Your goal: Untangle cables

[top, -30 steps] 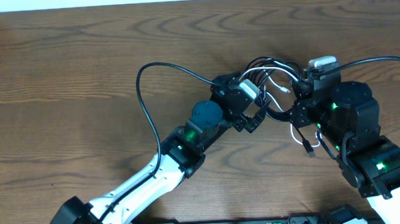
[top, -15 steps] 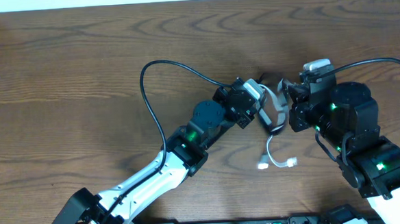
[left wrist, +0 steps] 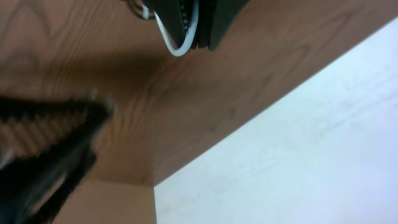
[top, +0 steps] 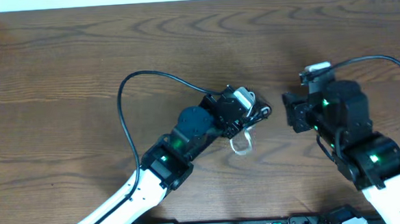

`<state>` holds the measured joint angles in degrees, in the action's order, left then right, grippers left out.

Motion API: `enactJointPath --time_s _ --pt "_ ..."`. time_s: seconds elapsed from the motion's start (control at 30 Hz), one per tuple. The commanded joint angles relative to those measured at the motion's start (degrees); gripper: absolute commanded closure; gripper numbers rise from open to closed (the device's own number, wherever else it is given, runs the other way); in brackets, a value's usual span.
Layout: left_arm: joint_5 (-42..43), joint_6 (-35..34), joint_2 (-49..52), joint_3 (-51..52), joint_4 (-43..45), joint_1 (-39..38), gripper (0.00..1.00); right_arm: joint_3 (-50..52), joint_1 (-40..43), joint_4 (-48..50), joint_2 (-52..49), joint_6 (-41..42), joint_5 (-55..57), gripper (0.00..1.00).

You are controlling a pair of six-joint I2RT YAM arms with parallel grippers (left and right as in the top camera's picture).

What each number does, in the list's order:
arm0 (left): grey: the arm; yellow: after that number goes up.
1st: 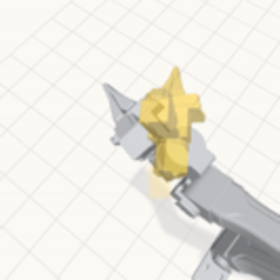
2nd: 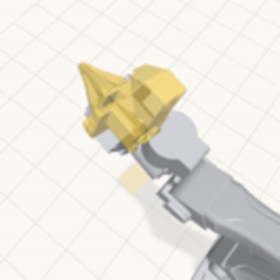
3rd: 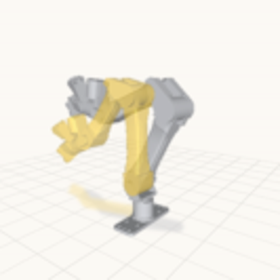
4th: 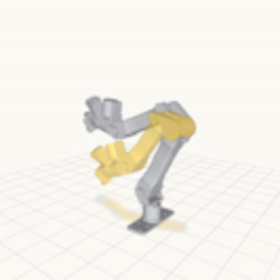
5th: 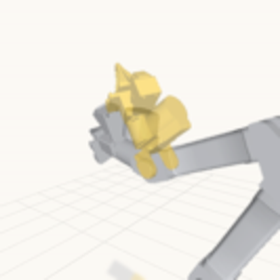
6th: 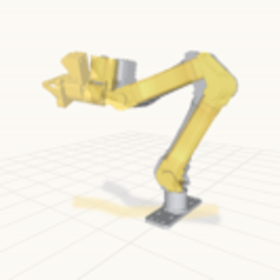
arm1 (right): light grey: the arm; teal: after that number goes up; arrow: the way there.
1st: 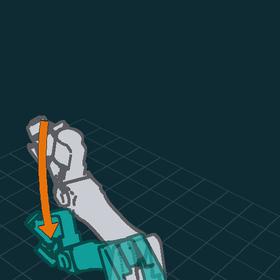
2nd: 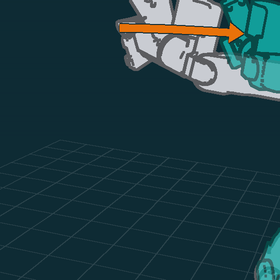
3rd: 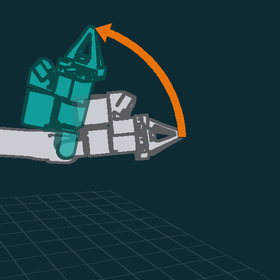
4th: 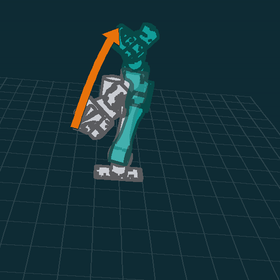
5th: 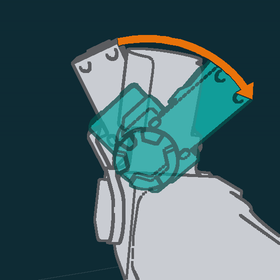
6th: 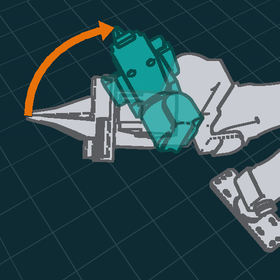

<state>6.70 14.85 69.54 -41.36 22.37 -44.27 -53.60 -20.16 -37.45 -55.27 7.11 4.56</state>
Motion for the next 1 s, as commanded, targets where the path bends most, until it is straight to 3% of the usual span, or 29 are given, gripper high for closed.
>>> enactJointPath --time_s 0.0,0.1,0.4,0.53,0.63,0.8,0.97 --pt "-0.3 0.6 -1.8 -1.0 1.8 0.2 0.93 -0.7 -0.2 -0.9 -5.6 0.4 -2.6 0.32" --pt "-0.3 0.6 -1.7 -1.0 2.1 0.2 0.93 -0.7 -0.2 -0.2 -9.3 0.5 -4.7 0.27" --pt "-0.3 1.2 -1.7 -1.0 2.1 0.2 0.93 -0.7 -2.1 2.5 -14.6 0.5 -9.7 0.27" --pt "-0.3 1.2 -1.7 -1.0 2.1 0.2 0.93 -0.7 -5.9 4.2 -16.1 2.3 -9.7 0.37" --pt "-0.3 1.2 -1.7 -1.0 2.1 0.2 0.93 -0.7 -8.2 5.9 -17.0 2.8 -9.6 0.28" --pt "-0.3 1.2 -1.8 -1.0 2.1 0.2 0.93 -0.7 -9.5 7.8 -18.1 3.6 -8.1 0.25" --pt "-0.3 1.2 -1.8 -1.0 2.1 0.2 0.93 -0.7 -9.5 8.6 -19.2 3.6 -7.8 0.43"
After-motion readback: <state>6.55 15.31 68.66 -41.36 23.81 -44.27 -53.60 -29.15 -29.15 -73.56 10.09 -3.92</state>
